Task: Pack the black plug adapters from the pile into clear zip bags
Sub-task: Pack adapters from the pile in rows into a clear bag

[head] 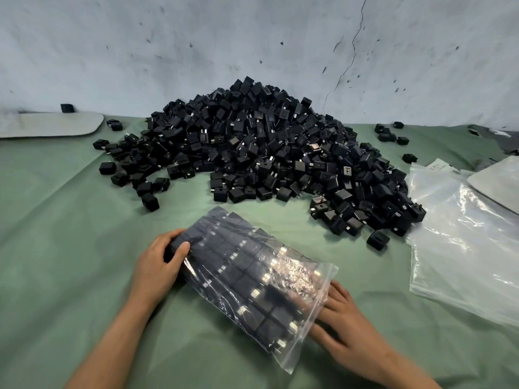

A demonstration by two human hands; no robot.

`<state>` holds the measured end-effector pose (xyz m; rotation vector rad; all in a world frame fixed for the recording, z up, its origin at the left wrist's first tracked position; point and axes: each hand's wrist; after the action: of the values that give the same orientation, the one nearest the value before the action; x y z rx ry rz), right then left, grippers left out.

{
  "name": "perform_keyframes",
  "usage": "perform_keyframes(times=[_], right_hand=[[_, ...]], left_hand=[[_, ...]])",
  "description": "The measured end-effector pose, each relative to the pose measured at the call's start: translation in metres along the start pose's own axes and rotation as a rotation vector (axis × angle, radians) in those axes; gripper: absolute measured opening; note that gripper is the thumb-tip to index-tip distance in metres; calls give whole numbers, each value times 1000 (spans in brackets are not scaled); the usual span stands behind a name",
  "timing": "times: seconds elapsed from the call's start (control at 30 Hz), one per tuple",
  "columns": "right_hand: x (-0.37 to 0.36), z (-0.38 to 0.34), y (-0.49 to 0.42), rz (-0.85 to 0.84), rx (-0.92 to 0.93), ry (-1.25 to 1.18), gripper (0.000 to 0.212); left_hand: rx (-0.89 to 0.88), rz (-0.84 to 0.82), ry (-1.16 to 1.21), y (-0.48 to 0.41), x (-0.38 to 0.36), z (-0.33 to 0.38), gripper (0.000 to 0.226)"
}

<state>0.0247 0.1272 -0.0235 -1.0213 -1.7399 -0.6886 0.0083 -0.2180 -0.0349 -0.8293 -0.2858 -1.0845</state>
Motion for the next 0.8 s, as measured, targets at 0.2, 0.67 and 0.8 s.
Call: perform_keyframes(times=[0.2,0.67,0.8], right_hand=[[7,-15,-26,-116,22,-31,42],[-12,-28,-86,-61,84,83,76],[-21,-36,-100,-70,18,110,81]], left_hand=[[-2,-3,-7,1,1,2,27],[-13,-2,-12,0,2,2,27],[-14,6,-9,0,1,4,26]])
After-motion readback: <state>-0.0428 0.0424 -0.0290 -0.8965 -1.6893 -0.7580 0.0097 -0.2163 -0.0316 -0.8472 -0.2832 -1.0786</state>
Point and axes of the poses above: each hand's wrist, its own y-axis away from the middle knuckle, its own x-axis out of the back of the hand, z = x × y, and after that the axes turned 14 degrees about -x, right-handed
